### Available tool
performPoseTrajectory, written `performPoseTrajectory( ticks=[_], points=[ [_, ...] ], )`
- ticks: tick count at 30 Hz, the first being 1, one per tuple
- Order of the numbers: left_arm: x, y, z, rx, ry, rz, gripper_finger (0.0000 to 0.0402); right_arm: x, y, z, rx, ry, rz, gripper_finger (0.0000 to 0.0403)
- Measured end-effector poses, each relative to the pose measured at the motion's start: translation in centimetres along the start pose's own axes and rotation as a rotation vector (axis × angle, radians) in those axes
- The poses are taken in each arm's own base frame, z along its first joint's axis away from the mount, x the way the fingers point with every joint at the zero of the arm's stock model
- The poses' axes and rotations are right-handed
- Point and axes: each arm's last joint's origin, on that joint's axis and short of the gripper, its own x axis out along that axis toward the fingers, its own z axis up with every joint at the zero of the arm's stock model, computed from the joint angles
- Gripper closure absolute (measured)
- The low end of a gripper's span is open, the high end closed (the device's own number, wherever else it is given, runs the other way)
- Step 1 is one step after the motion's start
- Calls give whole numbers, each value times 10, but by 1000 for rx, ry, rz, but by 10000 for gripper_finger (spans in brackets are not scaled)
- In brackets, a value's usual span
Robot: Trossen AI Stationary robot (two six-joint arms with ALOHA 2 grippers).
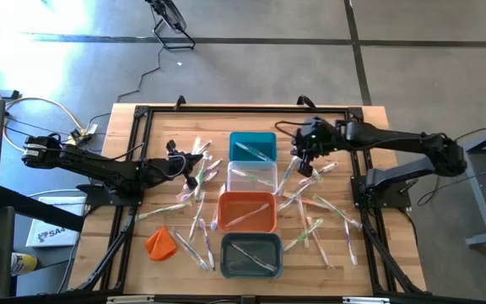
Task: Pick & Place Toothbrushes
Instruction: Put the green toothbrush into the transparent bin
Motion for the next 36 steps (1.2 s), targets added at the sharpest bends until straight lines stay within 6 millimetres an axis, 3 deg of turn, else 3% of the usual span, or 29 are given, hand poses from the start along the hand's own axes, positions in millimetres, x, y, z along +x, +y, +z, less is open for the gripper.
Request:
performPoseTrajectory(
  ticks=[7, 17, 22, 32, 36],
  points=[
    [0, 0, -2, -43, 21, 13, 401, 29, -2, -1, -74, 171, 13, 400],
    [0, 1, -4, -83, 36, 17, 401, 50, -28, -1, 391, 269, -37, 400],
    [0, 1, -4, -82, 37, 17, 401, 50, -37, -7, 485, 313, -138, 394],
    [0, 1, -5, -81, 39, 17, 401, 49, -36, -15, 543, 368, -181, 286],
    [0, 1, -5, -80, 40, 17, 401, 49, -36, -15, 563, 364, -186, 262]
  ],
)
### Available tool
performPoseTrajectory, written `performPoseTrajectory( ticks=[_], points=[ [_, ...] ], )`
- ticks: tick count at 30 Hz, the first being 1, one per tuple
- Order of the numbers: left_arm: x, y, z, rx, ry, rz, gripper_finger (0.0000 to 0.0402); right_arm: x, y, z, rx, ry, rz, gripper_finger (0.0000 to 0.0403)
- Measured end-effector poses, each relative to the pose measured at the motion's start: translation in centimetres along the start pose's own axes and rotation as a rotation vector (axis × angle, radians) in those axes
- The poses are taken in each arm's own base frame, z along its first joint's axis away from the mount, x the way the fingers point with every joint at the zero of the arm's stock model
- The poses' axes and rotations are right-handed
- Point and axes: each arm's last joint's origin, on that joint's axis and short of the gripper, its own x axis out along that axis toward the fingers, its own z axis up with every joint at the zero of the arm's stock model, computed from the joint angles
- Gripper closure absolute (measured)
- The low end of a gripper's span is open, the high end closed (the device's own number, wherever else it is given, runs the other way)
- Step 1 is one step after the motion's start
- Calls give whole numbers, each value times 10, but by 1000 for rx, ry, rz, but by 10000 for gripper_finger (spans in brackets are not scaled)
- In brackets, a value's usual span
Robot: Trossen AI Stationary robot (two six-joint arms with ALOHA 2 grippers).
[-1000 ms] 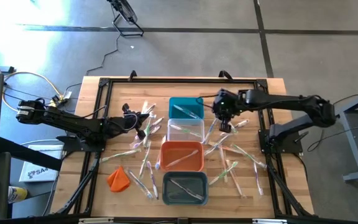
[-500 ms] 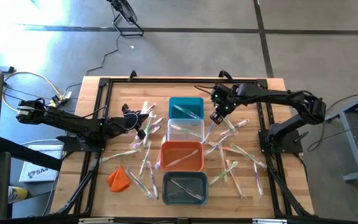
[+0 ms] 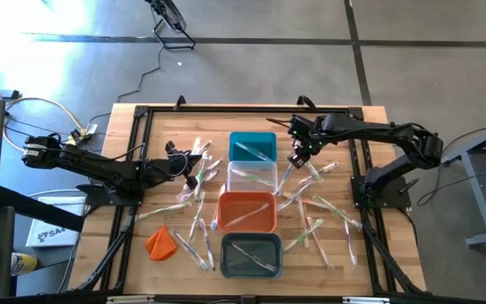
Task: Pick & Place Toothbrushes
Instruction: Put the green toothbrush into the transparent bin
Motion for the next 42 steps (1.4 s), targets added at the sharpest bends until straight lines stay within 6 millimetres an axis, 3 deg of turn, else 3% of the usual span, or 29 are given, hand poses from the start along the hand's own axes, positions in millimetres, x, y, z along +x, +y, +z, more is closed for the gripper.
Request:
performPoseTrajectory(
  ticks=[15, 42],
  points=[
    [0, 0, 0, 0, 0, 0, 401, 0, -1, 2, 138, -41, -41, 283],
    [0, 0, 1, -27, -6, 1, 401, 0, 3, 7, 140, -78, 19, 285]
  ],
)
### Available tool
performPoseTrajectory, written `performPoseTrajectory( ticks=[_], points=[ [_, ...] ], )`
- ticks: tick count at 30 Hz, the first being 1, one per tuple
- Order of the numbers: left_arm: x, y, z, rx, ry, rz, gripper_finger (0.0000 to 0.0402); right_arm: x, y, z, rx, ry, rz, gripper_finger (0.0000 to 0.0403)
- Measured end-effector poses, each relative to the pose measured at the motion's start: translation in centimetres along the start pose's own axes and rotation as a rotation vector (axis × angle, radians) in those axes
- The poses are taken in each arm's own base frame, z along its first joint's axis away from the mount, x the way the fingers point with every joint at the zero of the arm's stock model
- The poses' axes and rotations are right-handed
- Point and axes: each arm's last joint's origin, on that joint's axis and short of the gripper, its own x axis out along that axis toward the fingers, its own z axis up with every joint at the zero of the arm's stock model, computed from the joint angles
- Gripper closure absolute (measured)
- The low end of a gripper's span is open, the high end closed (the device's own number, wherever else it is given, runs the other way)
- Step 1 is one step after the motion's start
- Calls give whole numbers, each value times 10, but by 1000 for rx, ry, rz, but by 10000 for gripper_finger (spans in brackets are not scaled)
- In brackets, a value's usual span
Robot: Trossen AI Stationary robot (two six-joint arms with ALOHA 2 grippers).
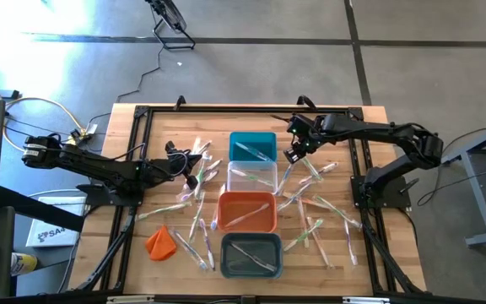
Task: Pick & Place Toothbrushes
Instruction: Put the green toothbrush into the transparent bin
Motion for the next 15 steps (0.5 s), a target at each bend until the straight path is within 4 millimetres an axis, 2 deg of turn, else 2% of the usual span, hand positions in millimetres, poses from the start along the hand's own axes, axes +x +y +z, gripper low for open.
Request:
performPoseTrajectory(
  ticks=[15],
  points=[
    [0, 0, 0, 0, 0, 0, 401, 1, -6, 3, 23, -17, -43, 285]
  ],
)
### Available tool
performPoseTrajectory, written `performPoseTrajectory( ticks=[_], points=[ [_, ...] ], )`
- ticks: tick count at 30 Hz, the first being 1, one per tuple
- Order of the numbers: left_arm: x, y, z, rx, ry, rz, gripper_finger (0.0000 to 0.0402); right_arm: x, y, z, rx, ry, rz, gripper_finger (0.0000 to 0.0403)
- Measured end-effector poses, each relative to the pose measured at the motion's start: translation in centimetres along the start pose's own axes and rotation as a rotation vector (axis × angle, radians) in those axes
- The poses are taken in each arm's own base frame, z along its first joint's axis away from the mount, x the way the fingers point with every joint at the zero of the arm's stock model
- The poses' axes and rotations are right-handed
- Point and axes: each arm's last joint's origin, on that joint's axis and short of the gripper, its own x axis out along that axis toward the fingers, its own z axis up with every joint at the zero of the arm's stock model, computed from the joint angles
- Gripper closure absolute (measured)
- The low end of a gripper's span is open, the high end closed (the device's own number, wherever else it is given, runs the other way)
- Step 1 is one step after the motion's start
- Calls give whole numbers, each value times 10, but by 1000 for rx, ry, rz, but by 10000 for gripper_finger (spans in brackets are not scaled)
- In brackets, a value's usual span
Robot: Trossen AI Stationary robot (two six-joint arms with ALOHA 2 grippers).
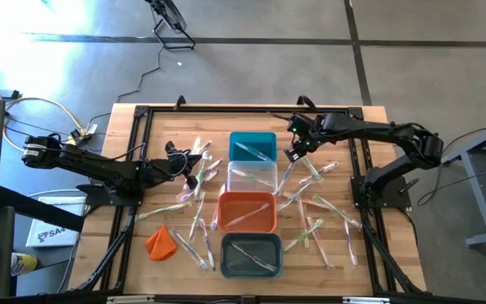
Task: Pick & Place Toothbrushes
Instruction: Put the green toothbrush into the transparent bin
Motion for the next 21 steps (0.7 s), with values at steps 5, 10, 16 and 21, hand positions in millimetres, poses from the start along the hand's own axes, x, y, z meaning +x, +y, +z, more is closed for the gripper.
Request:
performPoseTrajectory(
  ticks=[5, 10, 16, 21],
  points=[
    [0, 0, -1, 4, 6, 2, 401, 13, -7, 7, 34, 32, -29, 285],
    [0, 0, -1, 4, 6, 2, 401, 33, -4, 8, 27, 90, -64, 285],
    [0, 0, -2, 11, 15, 3, 401, 51, -2, 8, 20, 147, -96, 285],
    [0, 0, -3, 18, 24, 5, 401, 54, -2, 9, 14, 153, -100, 285]
  ],
)
